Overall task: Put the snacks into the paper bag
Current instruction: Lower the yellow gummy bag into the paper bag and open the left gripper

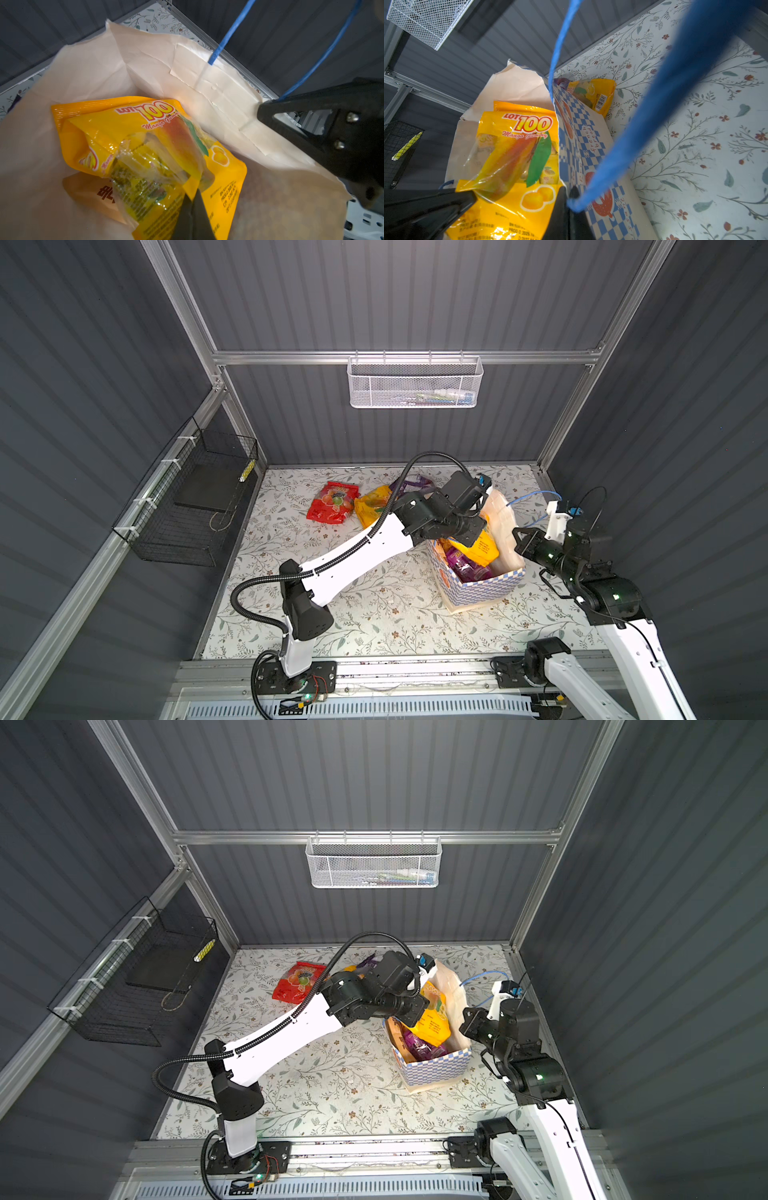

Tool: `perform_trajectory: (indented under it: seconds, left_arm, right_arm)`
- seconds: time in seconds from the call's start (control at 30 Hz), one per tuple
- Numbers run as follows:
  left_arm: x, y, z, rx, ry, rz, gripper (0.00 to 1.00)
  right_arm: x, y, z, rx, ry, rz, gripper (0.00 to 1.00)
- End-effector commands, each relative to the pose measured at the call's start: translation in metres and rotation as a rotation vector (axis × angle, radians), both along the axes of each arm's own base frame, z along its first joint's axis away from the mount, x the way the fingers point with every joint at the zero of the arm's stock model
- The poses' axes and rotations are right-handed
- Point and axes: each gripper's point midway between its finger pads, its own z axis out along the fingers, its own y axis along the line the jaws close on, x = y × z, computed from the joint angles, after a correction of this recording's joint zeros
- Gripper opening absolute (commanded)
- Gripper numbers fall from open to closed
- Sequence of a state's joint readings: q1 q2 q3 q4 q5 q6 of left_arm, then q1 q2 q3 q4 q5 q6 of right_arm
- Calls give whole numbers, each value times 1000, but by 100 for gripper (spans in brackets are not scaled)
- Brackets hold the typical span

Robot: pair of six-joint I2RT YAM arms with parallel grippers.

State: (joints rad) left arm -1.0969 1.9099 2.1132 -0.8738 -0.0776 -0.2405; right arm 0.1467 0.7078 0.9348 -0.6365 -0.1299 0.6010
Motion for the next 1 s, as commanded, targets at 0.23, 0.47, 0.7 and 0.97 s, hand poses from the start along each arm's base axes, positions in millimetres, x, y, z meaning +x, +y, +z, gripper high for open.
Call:
perform_trajectory:
  seconds: [0.23,0.47,0.7,0.97]
  left_arm:
    - [35,-3,28,-48,-155,147,0]
    - [57,-10,4,-6,-122,170,0]
    - [72,-5,-17,30,-88,197,0]
    - [69,0,1,-12,-77,185,31]
  right_arm:
    - [3,0,1,3,-19,-2,0]
    - [2,-1,2,0,-24,-3,0]
    - [1,-1,2,0,-23,-2,0]
    - [1,-2,-1,2,-21,-9,0]
